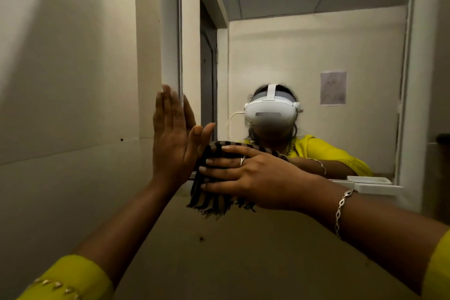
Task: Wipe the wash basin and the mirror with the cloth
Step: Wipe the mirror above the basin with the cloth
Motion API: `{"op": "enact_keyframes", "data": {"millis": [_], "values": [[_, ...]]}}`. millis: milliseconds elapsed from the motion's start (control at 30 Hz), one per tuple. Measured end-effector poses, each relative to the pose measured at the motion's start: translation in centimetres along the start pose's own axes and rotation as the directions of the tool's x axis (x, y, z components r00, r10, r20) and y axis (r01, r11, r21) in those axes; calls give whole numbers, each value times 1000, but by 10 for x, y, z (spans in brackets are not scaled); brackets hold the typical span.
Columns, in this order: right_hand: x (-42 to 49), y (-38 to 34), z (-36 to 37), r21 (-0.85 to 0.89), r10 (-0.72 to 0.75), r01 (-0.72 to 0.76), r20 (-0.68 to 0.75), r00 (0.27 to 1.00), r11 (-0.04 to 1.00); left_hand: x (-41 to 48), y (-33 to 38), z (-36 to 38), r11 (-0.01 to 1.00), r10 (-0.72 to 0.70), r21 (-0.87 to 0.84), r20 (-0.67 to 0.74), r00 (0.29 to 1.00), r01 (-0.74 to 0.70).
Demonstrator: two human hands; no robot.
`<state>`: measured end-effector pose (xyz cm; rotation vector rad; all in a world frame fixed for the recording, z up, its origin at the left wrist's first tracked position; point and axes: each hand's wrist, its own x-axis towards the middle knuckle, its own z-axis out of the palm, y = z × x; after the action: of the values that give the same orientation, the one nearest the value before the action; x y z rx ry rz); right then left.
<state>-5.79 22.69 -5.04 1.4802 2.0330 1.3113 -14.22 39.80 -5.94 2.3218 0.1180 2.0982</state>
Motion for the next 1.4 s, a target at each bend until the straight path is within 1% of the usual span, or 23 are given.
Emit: {"op": "enact_keyframes", "data": {"millis": [100,233,300,400,500,600,700,767,867,967,1067,1200,1300,1400], "values": [[-16,2,-3,45,11,-12,29,1000,999,-11,3,2,996,38,81,-42,998,-35],[-39,6,-9,70,27,-31,56,998,997,-28,8,9,990,2,138,-79,997,9],[-50,9,-11,74,26,-32,74,997,997,-37,15,15,989,8,149,-68,998,2],[-69,14,-14,88,34,-42,91,995,995,-45,24,22,984,51,173,-24,998,-46],[-87,16,-17,119,46,-55,82,996,991,-44,26,24,979,70,195,-28,997,-63],[-101,16,-21,49,60,-65,106,993,997,-43,27,23,972,94,218,-35,995,-84],[-115,20,-26,20,70,-74,156,985,997,-44,31,22,970,96,226,-38,995,-85],[-125,23,-29,-1,76,-77,156,985,997,-44,31,22,961,149,239,-15,989,-142],[-137,25,-33,-17,102,-100,159,982,995,-48,38,28,928,302,200,87,949,-314],[-141,25,-38,55,114,-123,153,982,991,-56,56,42,897,389,151,173,905,-414],[-147,28,-44,132,160,-183,165,973,974,-61,79,56,860,458,141,207,864,-490],[-171,33,-51,252,274,-321,205,940,913,-63,97,67,832,514,117,208,832,-543],[-179,29,-56,286,310,-351,179,934,892,-64,104,70,823,521,122,224,823,-554],[-181,25,-57,284,342,-374,157,926,883,-65,106,70,817,532,102,248,810,-567]]}}
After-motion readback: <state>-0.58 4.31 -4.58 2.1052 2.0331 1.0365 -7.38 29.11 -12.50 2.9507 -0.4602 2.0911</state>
